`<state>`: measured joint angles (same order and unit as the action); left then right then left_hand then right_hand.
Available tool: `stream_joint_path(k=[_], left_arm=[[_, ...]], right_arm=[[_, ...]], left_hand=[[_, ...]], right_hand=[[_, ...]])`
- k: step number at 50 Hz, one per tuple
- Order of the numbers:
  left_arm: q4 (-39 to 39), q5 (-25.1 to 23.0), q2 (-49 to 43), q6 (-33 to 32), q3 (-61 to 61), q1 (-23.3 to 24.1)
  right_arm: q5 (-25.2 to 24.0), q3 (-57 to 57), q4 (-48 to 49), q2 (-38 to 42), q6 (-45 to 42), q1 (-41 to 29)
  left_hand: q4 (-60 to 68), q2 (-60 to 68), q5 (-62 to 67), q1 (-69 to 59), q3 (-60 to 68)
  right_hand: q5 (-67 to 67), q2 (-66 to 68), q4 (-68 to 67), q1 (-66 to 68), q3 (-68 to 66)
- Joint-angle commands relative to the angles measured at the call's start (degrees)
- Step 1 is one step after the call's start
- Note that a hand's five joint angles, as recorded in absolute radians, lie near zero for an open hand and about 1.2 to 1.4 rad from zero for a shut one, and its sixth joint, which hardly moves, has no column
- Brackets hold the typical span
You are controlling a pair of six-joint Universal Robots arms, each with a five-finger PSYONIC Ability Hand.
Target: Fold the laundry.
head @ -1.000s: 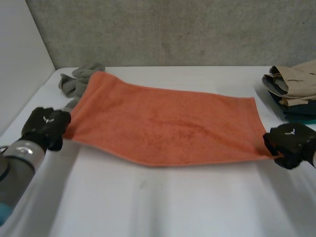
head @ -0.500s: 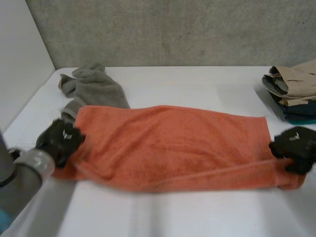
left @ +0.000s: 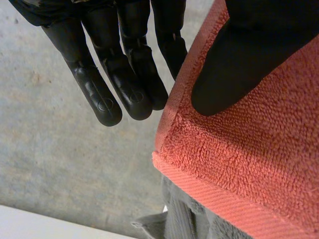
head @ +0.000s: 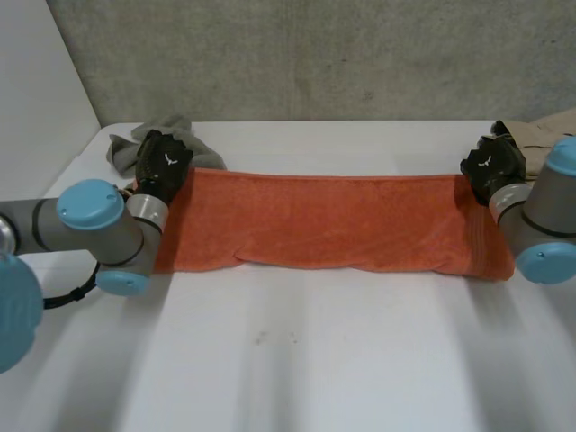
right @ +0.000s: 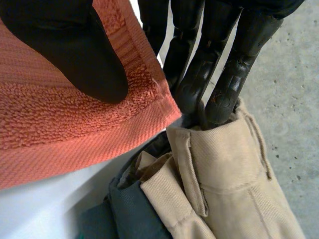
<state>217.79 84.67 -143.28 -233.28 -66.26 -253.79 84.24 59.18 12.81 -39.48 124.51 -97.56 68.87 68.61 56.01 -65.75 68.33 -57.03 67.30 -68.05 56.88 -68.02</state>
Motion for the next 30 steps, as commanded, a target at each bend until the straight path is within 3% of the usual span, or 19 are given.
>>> stream_joint_path(k=[1, 3, 4, 5, 6, 7, 14, 20, 30], left_arm=[[-0.18, 1.82, -4.90, -0.07, 4.64, -0.13], [0.09, 1.82, -4.90, -0.07, 4.56, -0.13], [0.18, 1.82, -4.90, 0.10, 4.47, -0.04], [0.44, 1.73, -4.64, 0.10, 3.95, 0.04], [0.44, 1.82, -4.46, -0.07, 3.68, 0.13], [0.61, 1.82, -4.29, 0.19, 3.42, 0.48], [1.41, 1.82, 4.41, 1.42, -2.29, 3.38], [1.32, 2.26, 13.36, 5.46, -11.51, 3.65], [0.97, 1.91, 29.55, 22.41, -30.67, 3.47]], right_arm=[[0.92, -5.56, 1.16, 6.17, -2.43, -0.70], [0.92, -5.83, 1.52, 6.61, -2.43, -0.88], [1.18, -5.83, 2.04, 6.70, -2.43, -1.23], [1.27, -5.83, 2.48, 6.70, -2.26, -1.49], [1.36, -5.74, 2.75, 6.61, -2.00, -1.58], [1.27, -5.57, 3.10, 6.26, -1.82, -1.76], [1.19, 2.85, 3.54, -4.01, 5.64, -2.99], [-0.91, 15.32, 0.57, -19.55, 21.97, -1.94], [-11.20, 25.89, -17.28, -25.21, 31.05, 6.50]], left_hand=[[11.13, 11.39, 13.99, -14.25, 11.67], [11.13, 11.39, 13.99, -14.25, 11.67], [8.66, 8.92, 11.52, -11.78, 9.20], [-37.66, -37.40, -34.80, 34.54, -37.12], [-57.11, -56.85, -54.25, 53.99, -56.57], [-58.87, -58.61, -56.01, 55.75, -58.33], [-58.87, -58.61, -56.01, 55.75, -58.33], [-58.87, -58.61, -56.01, 55.75, -58.33], [-58.87, -58.61, -56.01, 55.75, -58.33]], right_hand=[[-12.97, 12.70, -11.95, 23.12, -11.98], [-11.20, 10.92, -10.17, 21.35, -10.21], [35.62, -35.89, 36.64, -25.46, 36.60], [57.03, -57.30, 58.05, -46.88, 58.02], [57.03, -57.30, 58.05, -46.88, 58.02], [57.03, -57.30, 58.05, -46.88, 58.02], [57.03, -57.30, 58.05, -46.88, 58.02], [57.03, -57.30, 58.05, -46.88, 58.02], [52.25, -52.52, 53.27, -42.10, 53.23]])
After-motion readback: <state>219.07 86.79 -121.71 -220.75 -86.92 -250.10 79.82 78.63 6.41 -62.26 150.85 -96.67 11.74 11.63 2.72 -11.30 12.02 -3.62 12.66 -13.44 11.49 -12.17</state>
